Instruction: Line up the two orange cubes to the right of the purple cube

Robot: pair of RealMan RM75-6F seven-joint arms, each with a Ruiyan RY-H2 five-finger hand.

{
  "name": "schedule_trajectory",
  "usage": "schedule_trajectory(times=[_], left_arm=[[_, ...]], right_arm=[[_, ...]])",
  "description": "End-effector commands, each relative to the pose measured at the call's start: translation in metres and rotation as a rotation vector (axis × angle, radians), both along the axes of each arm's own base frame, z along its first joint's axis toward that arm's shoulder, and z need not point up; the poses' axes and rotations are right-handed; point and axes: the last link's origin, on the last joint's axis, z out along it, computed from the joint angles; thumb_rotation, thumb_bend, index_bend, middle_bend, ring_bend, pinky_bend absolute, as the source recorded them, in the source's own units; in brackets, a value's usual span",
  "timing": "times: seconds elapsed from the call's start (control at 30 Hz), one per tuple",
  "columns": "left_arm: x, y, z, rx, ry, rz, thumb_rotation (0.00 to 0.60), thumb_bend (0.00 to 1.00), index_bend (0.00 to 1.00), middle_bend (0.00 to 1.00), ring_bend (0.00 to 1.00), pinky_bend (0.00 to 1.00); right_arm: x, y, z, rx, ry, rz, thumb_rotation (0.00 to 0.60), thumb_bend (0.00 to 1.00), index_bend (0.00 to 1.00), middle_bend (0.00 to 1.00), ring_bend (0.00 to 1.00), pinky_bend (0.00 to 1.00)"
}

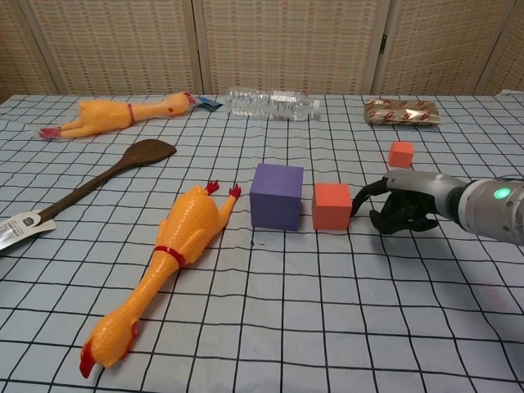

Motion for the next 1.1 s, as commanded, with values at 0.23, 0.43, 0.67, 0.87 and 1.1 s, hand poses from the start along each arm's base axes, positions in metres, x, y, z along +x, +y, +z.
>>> schedule_trajectory(times=[0.23, 0.43, 0.67, 0.87, 1.1], left_arm=[[0.0, 0.0, -0.0006, -0.003, 0.0, 0.001, 0.6, 0.43, 0.3, 0.54, 0.46, 0.64], [-0.0003, 0.0001, -0.001, -0.003, 0.002, 0.003, 0.6, 0.43, 0.3, 0.54, 0.46, 0.64], [0.0002, 0.0, -0.0011, -0.004, 0.004, 0.002, 0.6, 0.43, 0.3, 0.54, 0.46, 0.64], [-0.0003, 0.0002, -0.0008, -0.005, 0.005, 0.005, 0.6, 0.43, 0.3, 0.54, 0.46, 0.64], [-0.0001, 0.0002, -0.0014, -0.008, 0.007, 0.004, 0.6, 0.43, 0.3, 0.54, 0.46, 0.64]], right_arm=[[0.0024, -0.0009, -0.0045, 0.005, -0.016, 0.009, 0.6, 0.66, 0.33, 0.91, 0.97, 0.98], [0.0038, -0.004, -0.0055, 0.004, -0.027, 0.014, 0.6, 0.66, 0.33, 0.91, 0.97, 0.98], [0.0056, -0.0039, -0.0075, 0.018, -0.034, 0.03, 0.6, 0.66, 0.33, 0.91, 0.97, 0.98], [0.0067, -0.0044, -0.0086, 0.024, -0.033, 0.041, 0.6, 0.66, 0.33, 0.91, 0.97, 0.98], [0.0076, -0.0089, -0.0098, 0.026, -0.028, 0.051, 0.6, 0.66, 0.33, 0.91, 0.97, 0.98]])
